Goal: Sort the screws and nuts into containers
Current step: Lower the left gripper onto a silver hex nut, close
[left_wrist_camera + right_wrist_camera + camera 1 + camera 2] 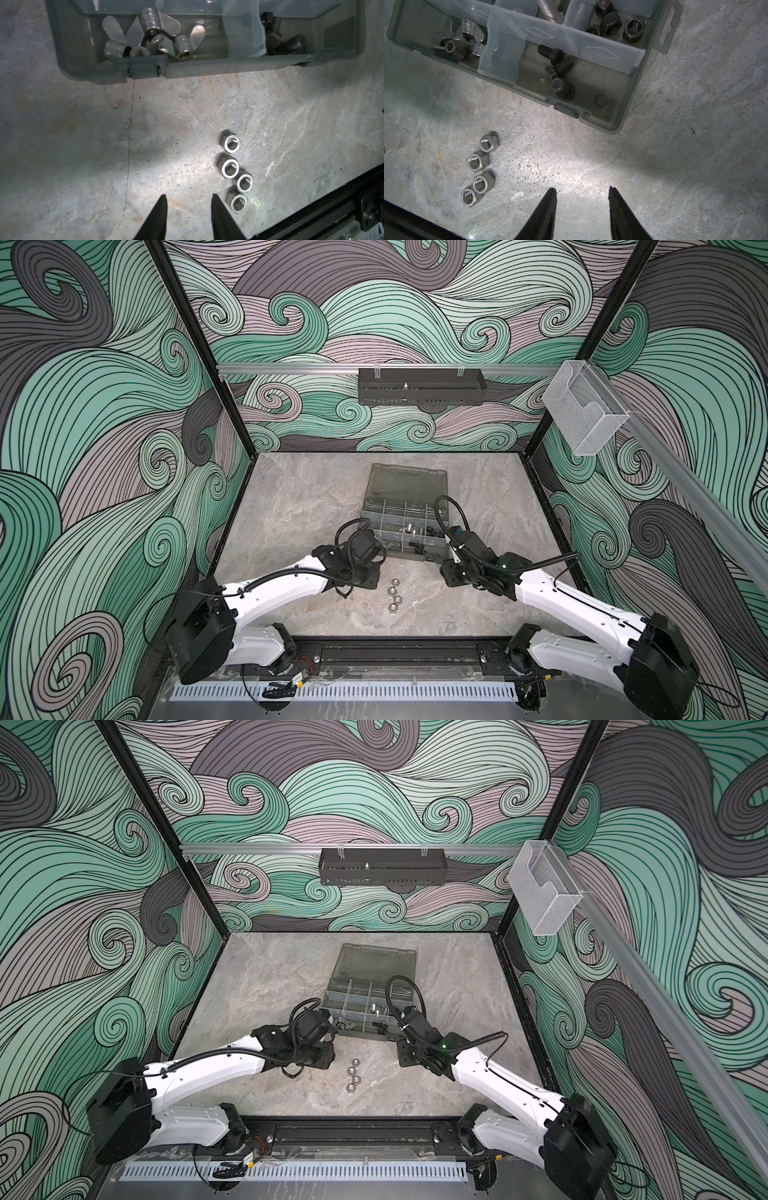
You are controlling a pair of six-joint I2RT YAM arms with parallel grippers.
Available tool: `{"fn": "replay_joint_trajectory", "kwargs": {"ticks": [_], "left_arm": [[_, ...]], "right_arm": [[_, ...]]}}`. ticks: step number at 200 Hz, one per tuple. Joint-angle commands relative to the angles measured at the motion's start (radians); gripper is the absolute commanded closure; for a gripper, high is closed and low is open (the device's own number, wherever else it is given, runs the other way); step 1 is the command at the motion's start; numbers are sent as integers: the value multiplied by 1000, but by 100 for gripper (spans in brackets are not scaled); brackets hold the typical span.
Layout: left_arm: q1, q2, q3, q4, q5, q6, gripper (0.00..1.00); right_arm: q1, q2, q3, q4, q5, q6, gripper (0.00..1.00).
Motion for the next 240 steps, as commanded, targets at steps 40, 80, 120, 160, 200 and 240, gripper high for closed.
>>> {"fn": "replay_joint_trajectory", "kwargs": {"ticks": [40, 80, 120, 160, 200, 240], "left_arm": [[-60, 243, 190, -43, 12, 35, 61], [-111, 374, 278, -84, 1, 98, 61], [-124, 423, 296, -76, 9, 129, 61], [-125, 455, 309, -90, 11, 146, 61], [-127, 485, 310, -76, 12, 152, 61], [-127, 508, 324, -71, 5, 158, 63]], "right_arm": [[-5, -27, -20, -11, 10, 34, 57], [-5, -36, -36, -15, 4, 39, 57], [-4, -44, -46, -8, 3, 50, 57], [-5, -36, -47, -4, 1, 50, 56], [-5, -35, -47, -4, -3, 52, 56], [-5, -35, -49, -5, -3, 54, 56]]}}
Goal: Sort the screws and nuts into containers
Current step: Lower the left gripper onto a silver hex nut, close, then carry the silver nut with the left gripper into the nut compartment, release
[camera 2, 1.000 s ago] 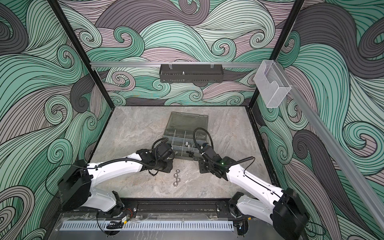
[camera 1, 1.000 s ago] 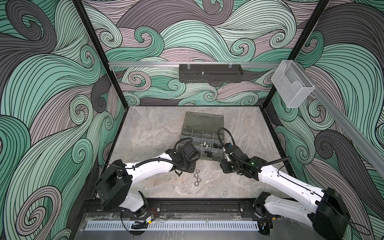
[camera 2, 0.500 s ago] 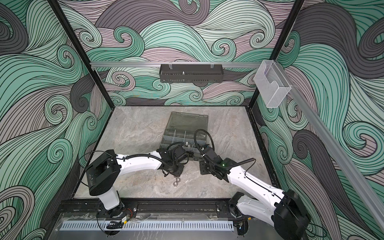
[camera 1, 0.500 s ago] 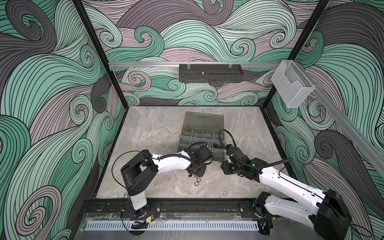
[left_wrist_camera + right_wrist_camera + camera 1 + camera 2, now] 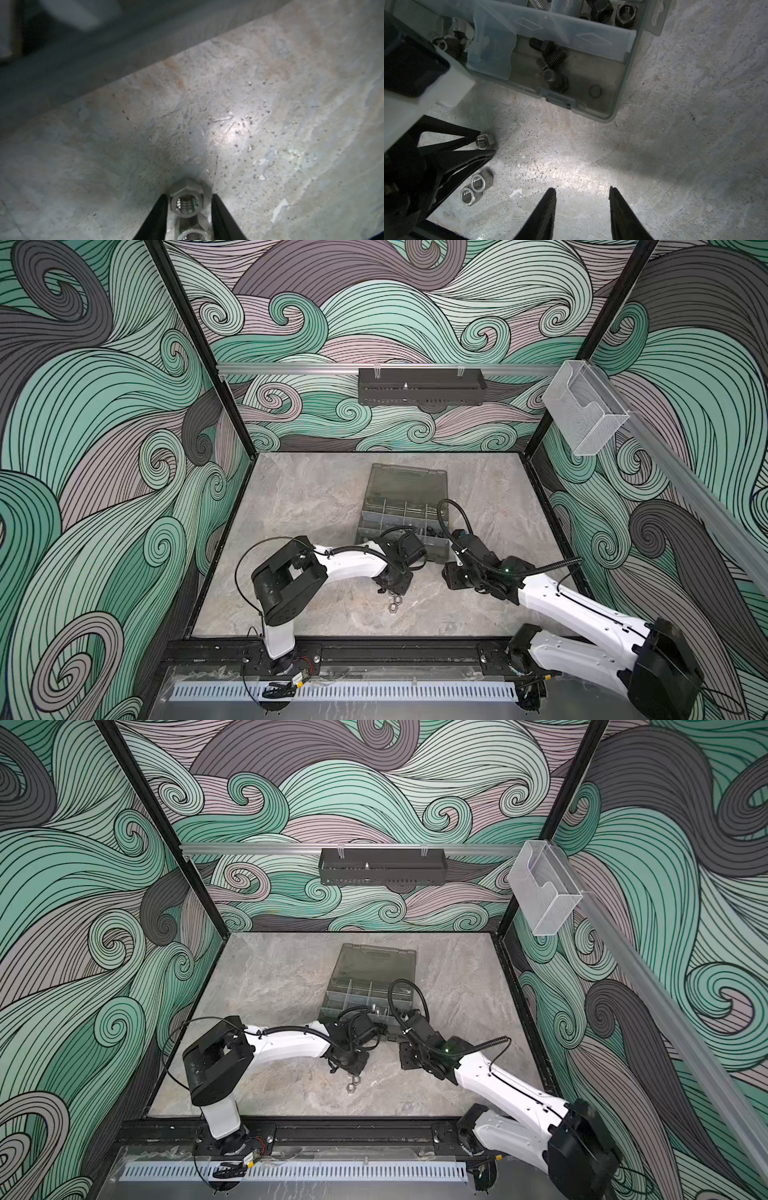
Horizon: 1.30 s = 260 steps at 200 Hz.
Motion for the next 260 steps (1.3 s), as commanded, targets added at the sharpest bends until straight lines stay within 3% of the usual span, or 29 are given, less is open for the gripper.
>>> {"fn": "replay_joint_trajectory", "kwargs": {"ticks": [1, 72, 143, 206, 260], "left_arm": [[-7, 32, 32, -20, -4, 16, 63], [-7, 24, 37, -26, -32, 18, 79], [78, -121, 145, -60, -100, 133, 81], [240, 49, 374, -96, -49, 234, 81], [289, 186, 521, -133, -38, 277, 80]], "right_arm": [[-5, -6, -11, -3, -1, 8, 56], [-5, -10, -11, -7, -3, 12, 56], [-5, -36, -16, -19, 3, 13, 56], [-4, -62, -23, -29, -15, 30, 56], [-5, -106, -42, -49, -12, 38, 56]]}}
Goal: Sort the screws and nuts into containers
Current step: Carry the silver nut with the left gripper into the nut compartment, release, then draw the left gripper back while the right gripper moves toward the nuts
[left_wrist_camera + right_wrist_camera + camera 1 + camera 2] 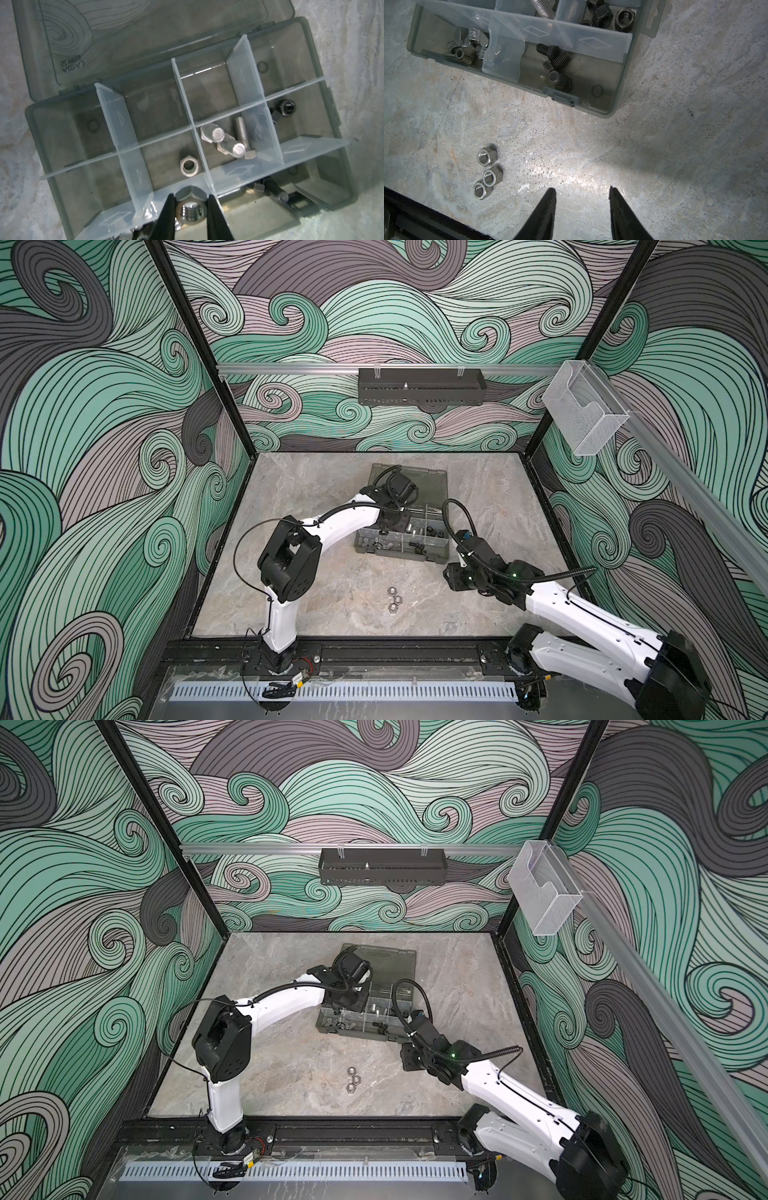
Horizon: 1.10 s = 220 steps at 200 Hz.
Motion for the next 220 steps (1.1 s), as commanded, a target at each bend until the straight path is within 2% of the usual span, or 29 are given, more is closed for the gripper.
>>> {"fn": "replay_joint_trajectory", "kwargs": {"ticks": [1, 22, 47, 67, 107, 220], "left_arm": [[13, 41, 60, -61, 14, 38, 80], [28, 59, 72, -68, 14, 21, 77], [37, 52, 67, -57, 30, 4, 64], [38, 42, 67, -57, 30, 3, 58], [38, -11, 30, -46, 48, -19, 57], [59, -423, -350, 60, 52, -133, 57]], "right_arm": [[-5, -21, -18, -33, 1, 13, 56], [-5, -31, -21, -41, 4, 14, 56], [-4, -41, -24, -48, 1, 18, 57], [-4, -46, -26, -50, 3, 20, 57], [-3, -48, -26, -51, -1, 27, 57], [10, 0, -30, -1, -21, 36, 57]]}}
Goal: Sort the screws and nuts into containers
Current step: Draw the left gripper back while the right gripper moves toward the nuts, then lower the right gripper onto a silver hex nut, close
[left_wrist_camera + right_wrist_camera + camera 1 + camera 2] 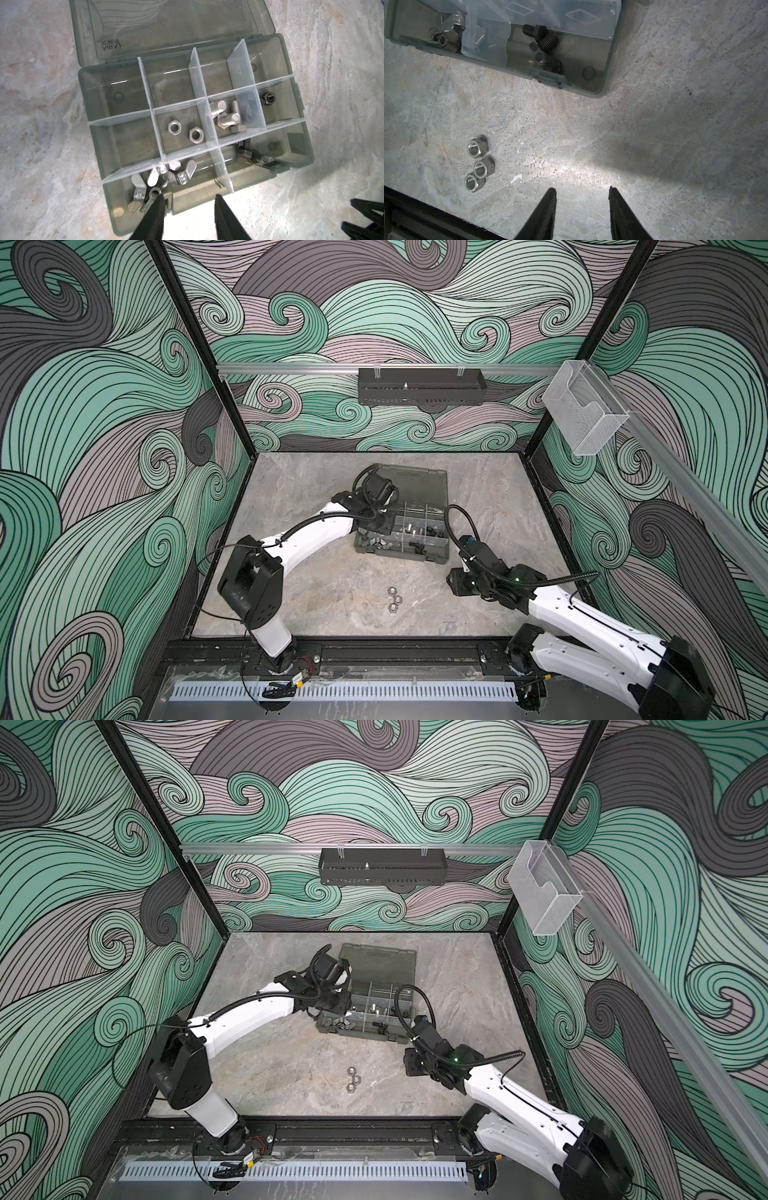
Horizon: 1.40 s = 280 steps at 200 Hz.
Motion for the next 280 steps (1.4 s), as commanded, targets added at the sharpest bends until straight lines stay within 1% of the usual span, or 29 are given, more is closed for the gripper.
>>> {"fn": "replay_joint_trajectory", "kwargs": {"ticks": [1, 43, 45, 71, 101, 169, 196, 241, 280], "left_arm": [[11, -74, -62, 12, -1, -47, 57], [14, -182, -189, -1, -17, -88, 57], [14, -207, -194, -1, -17, -93, 57], [14, -276, -287, 11, -2, -132, 57], [15, -339, -361, -9, -25, -165, 57], [14, -449, -493, -21, -41, -241, 57], [15, -517, -557, -2, -44, -282, 57], [14, -616, -640, -6, -55, -335, 57], [14, -669, -688, -24, -69, -370, 57]], "right_arm": [[9, 20, 3, 25, -7, 7, 57], [43, 75, 25, 49, -5, 13, 57], [45, 78, 26, 50, -6, 13, 57], [85, 120, 50, 58, 8, 15, 57], [132, 183, 85, 84, 11, 13, 57], [236, 397, 211, 138, 0, 2, 56], [269, 488, 271, 142, -10, -17, 56], [321, 616, 380, 128, -18, -36, 55], [362, 723, 471, 83, -3, -16, 54]]}}
